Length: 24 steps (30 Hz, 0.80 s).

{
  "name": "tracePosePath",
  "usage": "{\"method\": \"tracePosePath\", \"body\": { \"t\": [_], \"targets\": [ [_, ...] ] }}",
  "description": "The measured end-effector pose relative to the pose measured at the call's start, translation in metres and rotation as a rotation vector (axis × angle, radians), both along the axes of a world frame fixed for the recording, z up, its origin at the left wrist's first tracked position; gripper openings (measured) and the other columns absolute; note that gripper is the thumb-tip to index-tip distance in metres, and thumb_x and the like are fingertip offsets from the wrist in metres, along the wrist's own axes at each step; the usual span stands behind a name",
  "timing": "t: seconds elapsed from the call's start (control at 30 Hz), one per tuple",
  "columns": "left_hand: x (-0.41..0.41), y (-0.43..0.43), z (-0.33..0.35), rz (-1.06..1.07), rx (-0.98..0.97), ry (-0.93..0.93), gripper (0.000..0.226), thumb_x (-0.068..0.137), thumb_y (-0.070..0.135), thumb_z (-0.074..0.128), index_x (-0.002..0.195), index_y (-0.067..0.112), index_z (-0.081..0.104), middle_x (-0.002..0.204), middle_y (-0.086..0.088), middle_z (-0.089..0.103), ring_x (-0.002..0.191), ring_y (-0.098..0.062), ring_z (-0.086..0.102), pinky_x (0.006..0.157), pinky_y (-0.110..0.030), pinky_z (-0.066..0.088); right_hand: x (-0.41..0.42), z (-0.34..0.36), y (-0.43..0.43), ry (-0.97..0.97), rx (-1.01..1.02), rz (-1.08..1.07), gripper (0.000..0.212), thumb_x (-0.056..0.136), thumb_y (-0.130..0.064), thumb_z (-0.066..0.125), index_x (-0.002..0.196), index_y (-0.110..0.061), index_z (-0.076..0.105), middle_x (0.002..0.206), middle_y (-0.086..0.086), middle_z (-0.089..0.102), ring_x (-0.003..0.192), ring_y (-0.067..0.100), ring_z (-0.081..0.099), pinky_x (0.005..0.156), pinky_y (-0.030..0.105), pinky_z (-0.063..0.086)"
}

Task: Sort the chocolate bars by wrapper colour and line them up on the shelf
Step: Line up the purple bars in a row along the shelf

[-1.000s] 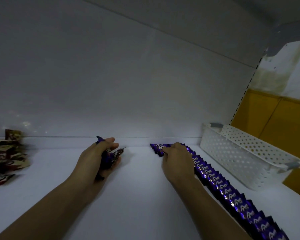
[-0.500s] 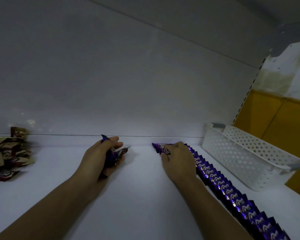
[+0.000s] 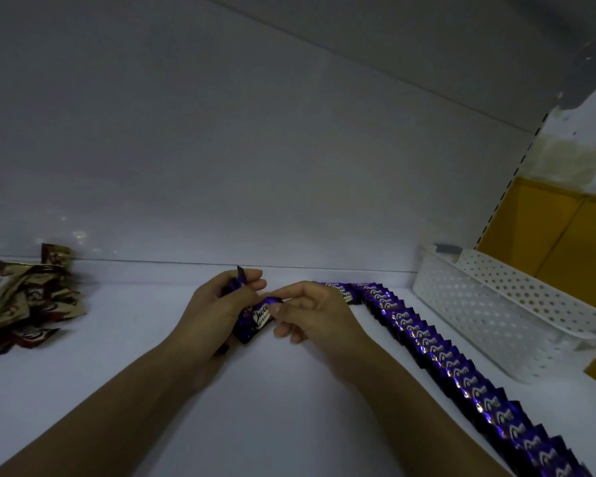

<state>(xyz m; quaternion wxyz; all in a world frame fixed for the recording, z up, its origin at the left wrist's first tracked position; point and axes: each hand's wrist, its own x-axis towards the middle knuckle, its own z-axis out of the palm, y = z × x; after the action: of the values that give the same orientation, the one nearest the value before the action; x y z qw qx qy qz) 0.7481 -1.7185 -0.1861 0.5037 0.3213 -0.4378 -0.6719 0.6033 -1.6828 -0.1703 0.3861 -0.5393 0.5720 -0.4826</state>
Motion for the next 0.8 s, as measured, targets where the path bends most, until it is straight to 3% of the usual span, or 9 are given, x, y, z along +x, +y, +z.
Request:
{"method": "tracePosePath", "body": {
  "t": [0.1,0.2,0.33,0.47,0.67,0.73,0.8],
  "targets": [
    [-0.002,-0.002,0.000,0.027,0.007,0.018,0.024,0.088,-0.002,0.057,0.102,0.014,0.068,0.098,0.000,0.074,0.085,-0.012,0.072,0.066,-0.022,0.055,-0.002,0.003,-0.002,-0.102,-0.021,-0.052,0.008,0.083,-0.002,0.067,0.086,-0.009,0.065,0.061,-0.001,0.067,0.053,0.010,0.062,0.048,0.018,0.046],
    [-0.004,-0.001,0.000,0.051,0.020,0.025,0.017,0.088,0.001,0.060,0.097,0.013,0.068,0.086,-0.002,0.074,0.068,-0.010,0.070,0.052,-0.018,0.054,-0.011,0.009,-0.002,-0.256,-0.039,-0.113,0.014,0.087,0.001,0.061,0.092,-0.012,0.064,0.070,0.003,0.068,0.054,0.009,0.063,0.050,0.018,0.048],
    [-0.005,0.000,-0.002,0.061,-0.093,-0.136,0.013,0.087,0.007,0.065,0.097,0.015,0.069,0.073,-0.001,0.063,0.053,-0.003,0.057,0.044,-0.018,0.045,-0.020,0.014,-0.002,-0.528,-0.036,-0.068,0.021,0.092,0.003,0.052,0.103,-0.009,0.064,0.078,0.007,0.072,0.064,0.013,0.069,0.059,0.023,0.055],
    [-0.008,0.001,-0.004,0.064,-0.251,-0.276,0.005,0.088,0.015,0.066,0.090,0.018,0.069,0.053,0.012,0.056,0.047,0.000,0.050,0.044,-0.015,0.041,-0.017,0.016,-0.002,-0.570,0.032,0.034,0.017,0.091,0.003,0.050,0.096,-0.004,0.064,0.079,0.009,0.073,0.066,0.017,0.070,0.060,0.026,0.056],
    [-0.009,0.003,-0.003,0.096,-0.304,-0.293,0.004,0.088,0.011,0.064,0.086,0.008,0.064,0.058,0.002,0.050,0.045,-0.003,0.046,0.042,-0.016,0.039,-0.017,0.016,0.002,-0.294,0.035,0.067,0.008,0.089,-0.009,0.061,0.095,-0.009,0.066,0.079,0.001,0.071,0.067,0.011,0.068,0.064,0.022,0.055],
    [-0.009,0.005,-0.003,0.087,-0.309,-0.321,0.005,0.088,0.014,0.065,0.086,0.009,0.064,0.064,0.000,0.054,0.047,-0.002,0.048,0.043,-0.015,0.041,-0.031,0.020,0.002,-0.072,-0.036,-0.095,0.007,0.086,-0.005,0.064,0.092,-0.007,0.068,0.073,0.004,0.069,0.060,0.009,0.066,0.060,0.019,0.052],
    [-0.008,0.005,-0.003,0.084,-0.312,-0.350,0.004,0.087,0.017,0.065,0.087,0.013,0.065,0.072,0.000,0.059,0.050,0.001,0.051,0.046,-0.014,0.044,-0.055,0.023,0.003,0.322,-0.081,-0.328,0.010,0.082,-0.004,0.069,0.086,-0.013,0.071,0.072,0.006,0.065,0.061,0.014,0.063,0.062,0.025,0.050]
  ]
}}
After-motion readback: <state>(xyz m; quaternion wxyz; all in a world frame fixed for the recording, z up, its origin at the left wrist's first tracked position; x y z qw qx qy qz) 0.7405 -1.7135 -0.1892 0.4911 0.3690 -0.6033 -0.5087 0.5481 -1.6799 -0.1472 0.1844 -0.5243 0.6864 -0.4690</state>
